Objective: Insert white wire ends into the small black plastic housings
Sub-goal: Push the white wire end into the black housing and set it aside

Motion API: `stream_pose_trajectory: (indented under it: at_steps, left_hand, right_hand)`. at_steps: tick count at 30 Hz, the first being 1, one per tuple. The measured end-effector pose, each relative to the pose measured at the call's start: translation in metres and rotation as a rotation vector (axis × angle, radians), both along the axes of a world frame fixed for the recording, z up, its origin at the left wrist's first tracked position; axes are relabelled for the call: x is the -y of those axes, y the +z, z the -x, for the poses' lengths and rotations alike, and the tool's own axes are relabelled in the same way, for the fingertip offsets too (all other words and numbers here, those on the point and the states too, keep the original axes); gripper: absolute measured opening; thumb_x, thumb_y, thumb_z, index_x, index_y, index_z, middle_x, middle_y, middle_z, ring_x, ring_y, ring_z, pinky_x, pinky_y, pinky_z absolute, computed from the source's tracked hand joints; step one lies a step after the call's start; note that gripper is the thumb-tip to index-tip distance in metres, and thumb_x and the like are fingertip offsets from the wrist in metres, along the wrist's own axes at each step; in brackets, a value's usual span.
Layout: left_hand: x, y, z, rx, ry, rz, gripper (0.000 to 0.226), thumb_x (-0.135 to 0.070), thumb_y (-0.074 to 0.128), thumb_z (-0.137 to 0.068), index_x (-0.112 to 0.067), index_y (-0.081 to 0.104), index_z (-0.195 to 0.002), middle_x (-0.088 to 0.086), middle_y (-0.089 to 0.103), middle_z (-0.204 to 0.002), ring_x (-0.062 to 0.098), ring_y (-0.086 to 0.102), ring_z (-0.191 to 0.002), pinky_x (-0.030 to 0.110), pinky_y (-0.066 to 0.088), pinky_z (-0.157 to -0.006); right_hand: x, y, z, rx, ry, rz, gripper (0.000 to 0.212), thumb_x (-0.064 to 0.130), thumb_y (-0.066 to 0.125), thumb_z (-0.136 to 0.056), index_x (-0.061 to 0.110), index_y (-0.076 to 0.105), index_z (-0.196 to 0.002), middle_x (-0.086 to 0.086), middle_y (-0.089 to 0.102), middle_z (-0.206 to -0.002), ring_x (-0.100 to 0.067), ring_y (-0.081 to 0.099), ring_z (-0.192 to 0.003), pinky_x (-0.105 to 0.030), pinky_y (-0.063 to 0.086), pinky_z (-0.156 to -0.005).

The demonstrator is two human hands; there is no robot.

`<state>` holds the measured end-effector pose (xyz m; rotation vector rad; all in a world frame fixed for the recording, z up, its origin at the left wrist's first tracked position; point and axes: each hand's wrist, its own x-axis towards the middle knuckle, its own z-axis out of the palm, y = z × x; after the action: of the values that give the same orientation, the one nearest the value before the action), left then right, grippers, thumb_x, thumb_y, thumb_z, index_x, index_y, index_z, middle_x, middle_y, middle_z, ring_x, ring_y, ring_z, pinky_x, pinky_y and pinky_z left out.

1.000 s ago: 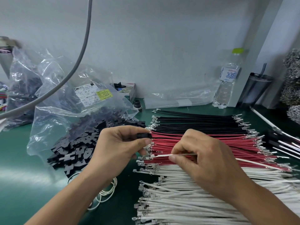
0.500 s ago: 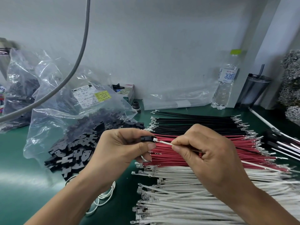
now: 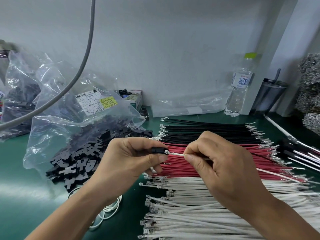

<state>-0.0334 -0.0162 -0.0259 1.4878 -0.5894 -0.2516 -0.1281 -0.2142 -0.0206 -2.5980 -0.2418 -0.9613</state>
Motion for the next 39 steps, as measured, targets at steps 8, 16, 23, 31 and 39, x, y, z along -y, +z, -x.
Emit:
stream_pose_trajectory:
  at_steps: [8,16,23,31,39]
  left_hand:
    - [0.000,-0.003,0.000,0.155,0.056,-0.045,0.022,-0.012,0.084,-0.067,-0.017,0.084,-0.088,0.011,0.078,-0.079,0.027,0.072,-0.061,0.028,0.060,-0.064]
    - [-0.002,-0.003,-0.001,0.113,0.002,-0.028,0.020,-0.007,0.083,-0.070,-0.013,0.083,-0.089,0.015,0.077,-0.077,0.021,0.070,-0.059,0.019,0.055,-0.059]
    - [-0.001,-0.008,0.000,0.232,-0.027,-0.171,0.015,-0.017,0.085,-0.074,-0.021,0.084,-0.088,0.009,0.075,-0.074,0.024,0.071,-0.063,0.029,0.060,-0.064]
    - [0.000,-0.012,-0.002,0.170,-0.050,-0.116,0.016,-0.019,0.085,-0.074,-0.019,0.084,-0.090,0.012,0.074,-0.072,0.024,0.070,-0.059,0.030,0.061,-0.062]
    - [-0.002,-0.007,-0.002,0.186,-0.078,-0.087,0.017,-0.017,0.084,-0.074,-0.019,0.084,-0.090,0.009,0.077,-0.075,0.024,0.073,-0.061,0.026,0.060,-0.063]
  right_hand:
    - [-0.005,-0.006,-0.002,-0.013,0.001,-0.125,0.011,0.034,0.058,-0.093,0.032,0.063,-0.085,0.018,0.054,-0.081,-0.006,0.055,-0.072,-0.027,0.045,-0.059]
    - [-0.005,-0.007,-0.004,0.095,-0.038,0.024,0.015,0.031,0.056,-0.097,0.025,0.065,-0.086,0.015,0.053,-0.082,-0.004,0.048,-0.066,-0.018,0.038,-0.055]
    - [-0.009,-0.011,-0.007,0.055,0.035,0.046,0.019,0.032,0.054,-0.098,0.022,0.068,-0.090,0.014,0.053,-0.086,-0.003,0.049,-0.071,-0.016,0.039,-0.062]
    - [-0.006,-0.015,-0.010,0.079,0.026,0.041,0.024,0.034,0.053,-0.099,0.019,0.066,-0.085,0.012,0.053,-0.083,-0.006,0.048,-0.072,-0.019,0.037,-0.063]
    - [-0.004,-0.017,-0.011,0.171,0.034,0.123,0.024,0.032,0.054,-0.101,0.018,0.067,-0.087,0.009,0.056,-0.083,-0.012,0.053,-0.071,-0.032,0.047,-0.055]
